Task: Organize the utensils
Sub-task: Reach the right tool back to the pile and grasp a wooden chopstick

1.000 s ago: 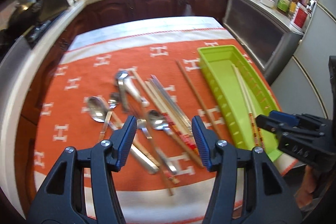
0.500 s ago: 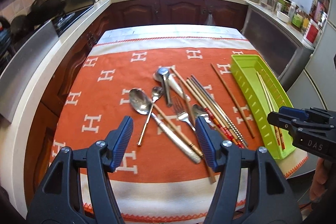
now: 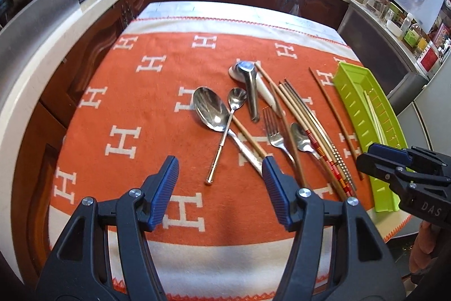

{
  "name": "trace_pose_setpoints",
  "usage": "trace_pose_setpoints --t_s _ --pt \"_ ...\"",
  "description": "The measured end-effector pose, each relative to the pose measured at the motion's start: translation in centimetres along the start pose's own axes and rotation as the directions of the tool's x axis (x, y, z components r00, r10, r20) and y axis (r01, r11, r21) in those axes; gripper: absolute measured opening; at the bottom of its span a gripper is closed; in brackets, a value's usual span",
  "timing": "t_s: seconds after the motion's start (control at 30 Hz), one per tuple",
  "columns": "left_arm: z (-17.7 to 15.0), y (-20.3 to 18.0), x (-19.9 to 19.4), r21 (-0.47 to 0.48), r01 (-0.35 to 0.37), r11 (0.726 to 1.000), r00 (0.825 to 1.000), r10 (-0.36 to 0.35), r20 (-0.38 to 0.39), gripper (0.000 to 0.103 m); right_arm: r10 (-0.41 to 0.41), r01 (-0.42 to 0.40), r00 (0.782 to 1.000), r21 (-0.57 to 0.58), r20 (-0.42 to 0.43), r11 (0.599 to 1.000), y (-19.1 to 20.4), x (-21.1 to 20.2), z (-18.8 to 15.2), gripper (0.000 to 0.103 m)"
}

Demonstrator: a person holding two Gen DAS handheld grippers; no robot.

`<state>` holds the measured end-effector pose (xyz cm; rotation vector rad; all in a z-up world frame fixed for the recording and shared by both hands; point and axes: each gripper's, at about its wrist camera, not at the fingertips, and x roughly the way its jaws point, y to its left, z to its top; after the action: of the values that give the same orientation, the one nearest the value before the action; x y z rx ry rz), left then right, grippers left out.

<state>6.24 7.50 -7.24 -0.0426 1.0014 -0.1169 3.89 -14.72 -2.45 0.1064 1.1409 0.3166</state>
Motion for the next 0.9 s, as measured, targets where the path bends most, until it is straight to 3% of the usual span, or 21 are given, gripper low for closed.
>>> trace_pose_setpoints --t_s 0.17,0.37,0.57,0.8,0.9 --pt "0.1 0.6 2.8 -0.009 0.017 1.000 0.998 -0.018 -0.056 0.037 0.047 -0.047 0.998 -0.009 -0.037 0.999 0.9 2.7 0.6 0.040" --pt "0.5 0.6 5.2 -0.002 0.024 1.000 0.995 -0.024 -0.093 0.025 0.106 -0.106 0.991 0.002 -0.082 0.994 1.2 5.9 0.9 0.027" --pt "1.3 0.6 7.1 -0.004 0.022 1.000 0.993 -0.022 -0.115 0.022 0.164 -0.157 0.977 0.058 -0.134 0.986 0.6 9.6 1.4 0.023" --pt "2.0 0.5 8.6 0.003 0.026 1.000 0.991 -0.025 -0.129 0.022 0.165 -0.153 0.974 0.088 -0.154 0.984 0.6 12.6 2.9 0.023" --pt "2.2 0.3 9.1 0.016 0.026 1.000 0.990 -0.024 -0.137 0.021 0.169 -0.156 0.972 0.091 -0.162 0.984 0.6 13.5 3.4 0.009"
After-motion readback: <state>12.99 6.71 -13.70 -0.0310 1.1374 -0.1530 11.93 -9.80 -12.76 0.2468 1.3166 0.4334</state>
